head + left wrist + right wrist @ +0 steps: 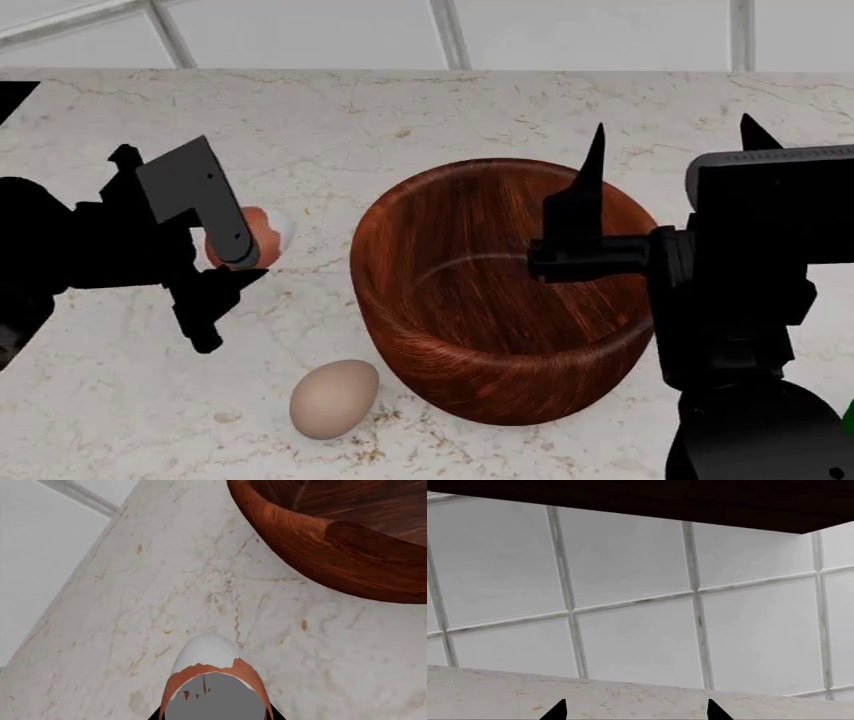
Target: Place the eggs and milk next to the bowl.
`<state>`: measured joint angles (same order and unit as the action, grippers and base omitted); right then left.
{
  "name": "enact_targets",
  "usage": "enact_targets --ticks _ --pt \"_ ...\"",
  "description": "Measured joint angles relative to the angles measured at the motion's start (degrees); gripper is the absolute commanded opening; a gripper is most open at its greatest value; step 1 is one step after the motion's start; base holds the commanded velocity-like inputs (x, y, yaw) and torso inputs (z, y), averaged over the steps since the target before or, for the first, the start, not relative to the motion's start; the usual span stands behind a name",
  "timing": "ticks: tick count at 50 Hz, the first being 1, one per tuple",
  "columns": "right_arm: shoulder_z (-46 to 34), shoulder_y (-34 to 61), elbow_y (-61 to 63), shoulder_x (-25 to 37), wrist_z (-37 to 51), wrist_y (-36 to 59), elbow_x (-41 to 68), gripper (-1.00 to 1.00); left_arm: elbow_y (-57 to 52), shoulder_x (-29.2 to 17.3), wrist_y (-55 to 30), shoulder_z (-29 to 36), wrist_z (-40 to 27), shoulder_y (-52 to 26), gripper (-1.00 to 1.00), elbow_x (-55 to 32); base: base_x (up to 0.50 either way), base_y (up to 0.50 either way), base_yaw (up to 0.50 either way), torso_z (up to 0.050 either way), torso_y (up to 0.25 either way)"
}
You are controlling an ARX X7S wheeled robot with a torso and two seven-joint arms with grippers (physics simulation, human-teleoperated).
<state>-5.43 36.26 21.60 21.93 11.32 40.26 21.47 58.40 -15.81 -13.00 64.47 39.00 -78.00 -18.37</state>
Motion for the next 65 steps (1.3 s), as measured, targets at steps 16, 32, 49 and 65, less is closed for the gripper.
enact_targets --ticks 16,32,49,65 --pt "-0.2 -0.1 -0.1 0.3 0.3 0.0 0.0 1.00 10.0 4.7 6.6 0.3 2.1 0.1 -1.00 1.0 0.00 0.00 0.00 0.000 0.000" --pt "-0.2 -0.3 -0.4 0.6 0.4 -0.2 0.1 1.00 14.9 7.6 9.8 -0.9 3.4 1.0 -1.00 3.1 0.00 0.00 0.00 0.000 0.000" --pt "0.0 -0.7 -0.5 0.9 0.7 -0.5 0.2 1.00 16.0 9.2 10.3 -4.0 4.4 2.1 -1.00 6.6 0.00 0.00 0.00 0.000 0.000" --pt "0.1 -1.0 -0.3 1.3 1.0 -0.4 0.4 1.00 16.2 10.0 10.6 -8.0 5.0 2.9 -1.00 10.5 0.00 0.00 0.00 0.000 0.000"
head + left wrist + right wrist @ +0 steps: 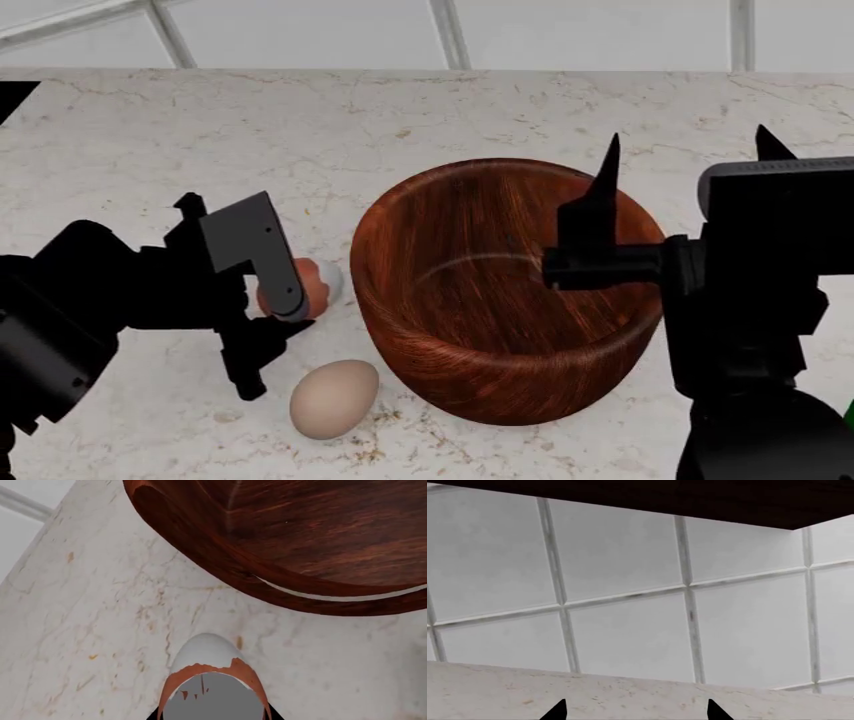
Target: Place the eggs and milk next to the bowl.
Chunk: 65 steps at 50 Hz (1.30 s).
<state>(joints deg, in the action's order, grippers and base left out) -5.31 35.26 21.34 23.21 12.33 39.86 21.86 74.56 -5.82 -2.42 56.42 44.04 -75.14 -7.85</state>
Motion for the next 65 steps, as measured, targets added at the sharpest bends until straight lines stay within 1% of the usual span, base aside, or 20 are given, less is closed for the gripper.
enact_targets --ticks 21,22,34,55,61,65 --pt "0.2 -0.6 0.2 0.4 0.4 -0.2 0.2 1.00 -0.2 0.4 0.3 -4.5 0.3 0.7 -1.00 4.2 0.00 0.00 0.00 0.000 0.000" --pt "0.2 -0.6 0.2 0.4 0.4 -0.2 0.2 1.00 -0.2 0.4 0.2 -4.7 0.3 0.7 1.00 4.4 0.00 0.00 0.00 0.000 0.000" --pt "0.2 -0.8 0.2 0.6 0.4 -0.4 0.4 1.00 -0.5 0.5 -0.5 -6.6 -0.6 0.5 1.00 5.5 0.00 0.00 0.00 0.000 0.000" --pt "0.4 -0.9 1.1 0.9 0.6 0.0 1.0 1.00 -1.1 -0.2 -0.9 -6.8 0.7 0.4 1.00 4.7 0.00 0.00 0.00 0.000 0.000" --pt "0.5 -0.8 1.4 0.9 0.8 0.2 1.3 1.00 -2.4 -0.9 -1.8 -6.5 1.2 0.6 1.00 4.4 0.00 0.00 0.00 0.000 0.000" --pt "0.6 -0.7 1.7 1.0 0.8 0.4 1.5 1.00 -6.0 -2.2 -4.2 -6.4 1.7 1.3 1.00 4.5 0.00 0.00 0.00 0.000 0.000"
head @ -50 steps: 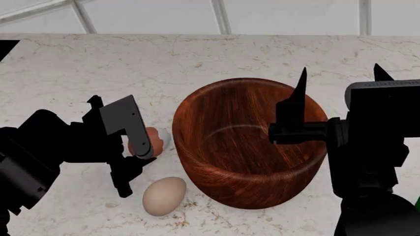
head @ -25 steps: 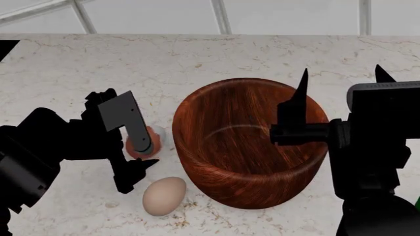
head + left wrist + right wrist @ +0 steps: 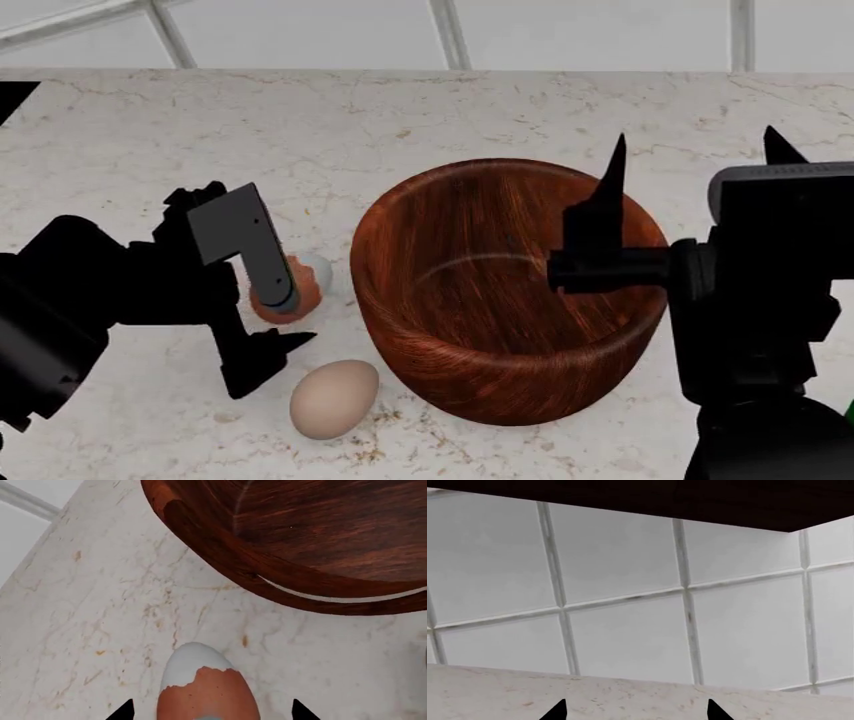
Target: Place the eggs and milk next to the bowl.
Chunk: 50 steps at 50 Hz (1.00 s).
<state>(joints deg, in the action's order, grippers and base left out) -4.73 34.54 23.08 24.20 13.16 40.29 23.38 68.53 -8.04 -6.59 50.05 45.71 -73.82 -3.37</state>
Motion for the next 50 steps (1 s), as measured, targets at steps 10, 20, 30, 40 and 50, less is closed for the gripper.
enact_targets --ticks 10,20,30,40,50 --pt "0.2 0.1 0.8 0.1 0.2 0.5 0.6 1.00 -14.1 -5.6 -9.0 0.0 0.8 3.0 1.00 -0.5 0.00 0.00 0.00 0.000 0.000" --pt "0.4 0.1 1.7 0.1 0.5 0.9 1.0 1.00 -26.3 -10.9 -16.4 -1.1 0.8 5.4 1.00 -1.5 0.00 0.00 0.00 0.000 0.000" --pt "0.3 0.1 2.2 0.0 0.8 1.2 1.3 1.00 -36.8 -15.9 -23.0 -3.4 0.0 7.8 1.00 -3.4 0.00 0.00 0.00 0.000 0.000" --pt "0.8 0.5 2.9 0.2 1.1 1.7 1.9 1.00 -51.6 -20.8 -36.1 -12.2 -4.1 11.6 1.00 -10.3 0.00 0.00 0.00 0.000 0.000" --pt "1.4 1.3 3.2 0.0 1.6 2.0 2.4 1.00 -63.6 -21.4 -50.4 -25.3 -12.8 14.3 1.00 -17.4 0.00 0.00 0.00 0.000 0.000"
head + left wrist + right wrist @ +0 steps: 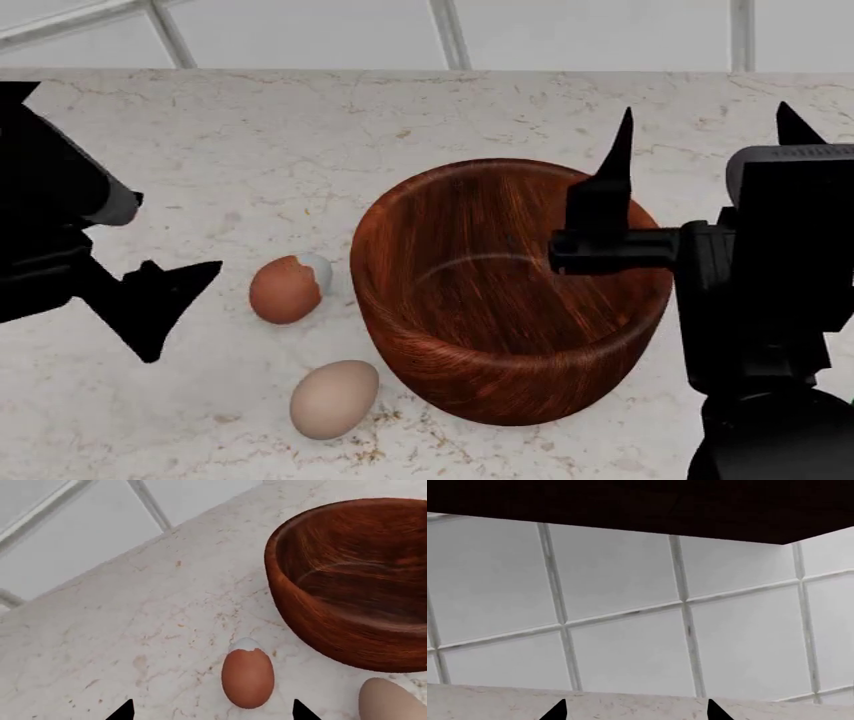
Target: Place the eggs and milk next to the bowl.
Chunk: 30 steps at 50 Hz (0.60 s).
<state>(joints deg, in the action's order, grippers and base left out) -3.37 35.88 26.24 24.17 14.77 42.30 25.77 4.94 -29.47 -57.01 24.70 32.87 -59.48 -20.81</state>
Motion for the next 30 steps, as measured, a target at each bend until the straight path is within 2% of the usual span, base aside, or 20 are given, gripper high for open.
enact_targets --ticks 12,23,30 --pt "0.7 0.5 -0.1 -0.1 0.4 -0.1 0.5 1.00 -6.9 3.4 -7.2 -13.7 -12.7 2.8 1.00 -2.2 0.00 0.00 0.00 0.000 0.000" --pt "1.0 1.7 -0.3 -0.1 0.9 0.5 0.7 1.00 -9.0 7.5 -7.3 -22.4 -23.2 4.4 1.00 -0.7 0.00 0.00 0.00 0.000 0.000" --pt "1.2 2.4 -0.2 0.0 1.2 1.0 1.0 1.00 -7.8 9.3 -5.3 -25.3 -28.0 4.3 1.00 1.2 0.00 0.00 0.00 0.000 0.000"
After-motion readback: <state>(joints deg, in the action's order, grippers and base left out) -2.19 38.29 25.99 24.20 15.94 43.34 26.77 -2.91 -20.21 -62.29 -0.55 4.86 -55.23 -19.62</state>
